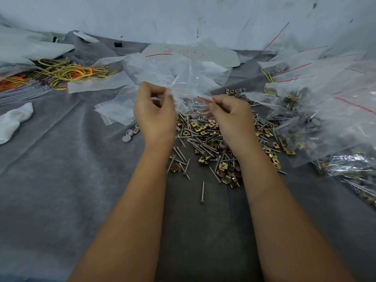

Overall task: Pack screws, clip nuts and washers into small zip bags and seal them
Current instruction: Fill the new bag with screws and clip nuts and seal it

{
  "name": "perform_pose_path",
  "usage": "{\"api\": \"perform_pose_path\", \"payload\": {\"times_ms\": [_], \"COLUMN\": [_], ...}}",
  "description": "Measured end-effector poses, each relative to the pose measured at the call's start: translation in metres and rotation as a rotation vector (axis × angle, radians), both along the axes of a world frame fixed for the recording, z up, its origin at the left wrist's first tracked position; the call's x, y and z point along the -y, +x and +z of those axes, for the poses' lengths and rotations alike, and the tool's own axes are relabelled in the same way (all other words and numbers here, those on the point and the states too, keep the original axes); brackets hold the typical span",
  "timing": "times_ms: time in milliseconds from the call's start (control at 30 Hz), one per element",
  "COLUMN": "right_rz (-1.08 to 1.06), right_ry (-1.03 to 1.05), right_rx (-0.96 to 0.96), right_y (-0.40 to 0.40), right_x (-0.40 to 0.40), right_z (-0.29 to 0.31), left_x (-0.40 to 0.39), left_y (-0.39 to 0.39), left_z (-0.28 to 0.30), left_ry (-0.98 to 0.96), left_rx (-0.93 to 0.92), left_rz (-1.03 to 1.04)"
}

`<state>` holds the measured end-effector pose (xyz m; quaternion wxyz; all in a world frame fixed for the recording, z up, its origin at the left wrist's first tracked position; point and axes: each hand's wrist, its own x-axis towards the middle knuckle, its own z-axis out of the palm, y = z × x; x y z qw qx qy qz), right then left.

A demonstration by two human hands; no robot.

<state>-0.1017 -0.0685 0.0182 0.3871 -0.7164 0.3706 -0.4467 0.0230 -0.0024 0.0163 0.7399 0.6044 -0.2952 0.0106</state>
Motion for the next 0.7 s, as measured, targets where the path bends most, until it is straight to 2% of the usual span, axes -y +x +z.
{"api": "perform_pose_path", "payload": {"times_ms": [100, 233, 300, 367, 467, 533, 700], "right_rz": [0.019, -0.043, -0.001, 0.114, 0.149, 0.06, -0.026], "right_ry": [-0.033, -0.128, -0.212, -0.317, -0.492, -0.518, -0.488], "right_rx": [-0.095, -0.257, -0.338, -0.478, -0.807, -0.853, -0.879], "right_y": [0.0, -0.001, 0.003, 0.009, 0.014, 0.012, 0.011], "right_x": [0.0, 0.001, -0.003, -0.009, -0.013, -0.012, -0.015], "right_z": [-0.003, -0.006, -0.006, -0.008, -0.011, -0.01, -0.006], "left_x": [-0.003, -0.013, -0.013, -0.01, -0.002, 0.002, 0.006], "left_y": [0.01, 0.023, 0.023, 0.016, 0.011, 0.013, 0.017], "left_z": [-0.001, 0.001, -0.002, -0.005, -0.015, -0.02, -0.025], "left_ry": [-0.084, -0.183, -0.081, 0.155, 0.574, 0.705, 0.599], "left_rx": [0.032, 0.365, 0.503, 0.553, 0.513, 0.441, 0.249], "left_rz": [0.171, 0.383, 0.396, 0.317, 0.019, -0.115, -0.16]}}
